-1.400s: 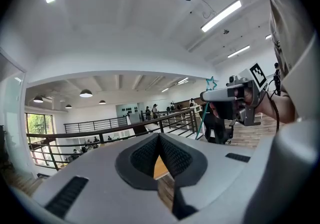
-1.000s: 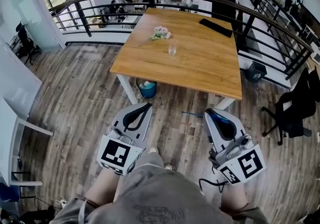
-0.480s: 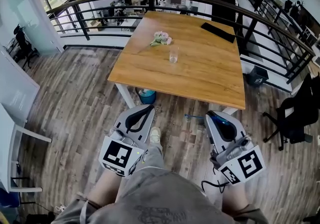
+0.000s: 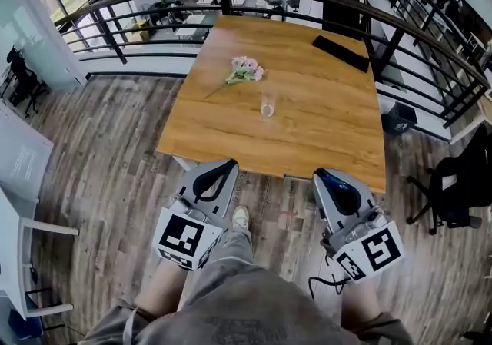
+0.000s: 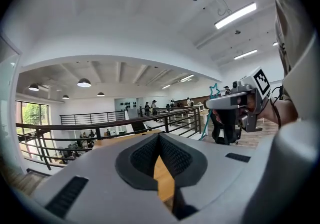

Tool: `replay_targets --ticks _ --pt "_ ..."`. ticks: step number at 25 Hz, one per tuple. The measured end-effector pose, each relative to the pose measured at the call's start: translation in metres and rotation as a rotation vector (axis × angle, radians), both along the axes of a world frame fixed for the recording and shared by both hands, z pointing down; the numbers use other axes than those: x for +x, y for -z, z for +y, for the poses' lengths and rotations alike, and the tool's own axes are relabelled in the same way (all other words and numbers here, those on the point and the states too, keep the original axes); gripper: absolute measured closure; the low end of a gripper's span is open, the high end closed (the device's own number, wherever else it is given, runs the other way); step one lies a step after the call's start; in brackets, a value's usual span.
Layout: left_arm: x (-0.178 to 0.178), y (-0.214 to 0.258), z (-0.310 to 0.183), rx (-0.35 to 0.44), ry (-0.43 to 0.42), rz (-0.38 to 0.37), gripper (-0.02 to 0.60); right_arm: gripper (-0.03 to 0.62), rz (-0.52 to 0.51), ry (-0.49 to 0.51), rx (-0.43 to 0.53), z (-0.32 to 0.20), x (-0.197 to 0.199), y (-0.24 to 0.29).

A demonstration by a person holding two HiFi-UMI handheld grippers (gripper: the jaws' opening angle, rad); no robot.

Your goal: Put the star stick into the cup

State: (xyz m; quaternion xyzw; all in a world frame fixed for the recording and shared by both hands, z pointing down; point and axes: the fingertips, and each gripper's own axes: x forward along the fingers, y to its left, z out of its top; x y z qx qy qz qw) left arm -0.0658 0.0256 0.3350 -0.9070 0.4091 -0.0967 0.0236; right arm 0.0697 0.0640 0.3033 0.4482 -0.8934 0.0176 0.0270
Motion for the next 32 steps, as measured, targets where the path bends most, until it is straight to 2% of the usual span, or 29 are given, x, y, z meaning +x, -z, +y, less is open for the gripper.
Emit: replay_targets --ticks 9,16,24,32 --pt "-0.006 -0.022 -0.118 -0.066 -0.086 -0.02 0.565 0.554 0.006 -0.09 -0.039 -0.127 -0.009 -0.01" --pt "-0.012 -0.021 -0.201 -0.087 -0.108 -0.017 0.566 0.554 0.031 -0.114 -0.064 -0.214 -0.018 -0.01" --pt "-0.018 -0.019 -0.246 -0.084 -0.112 -0.02 0.566 0.553 0.04 -0.114 -0.068 -0.259 -0.024 -0.003" --pt "0.004 -0.024 -0.269 -0.105 -0.084 -0.02 0.566 0.553 0.04 -0.086 -0.094 -0.288 -0.003 -0.011"
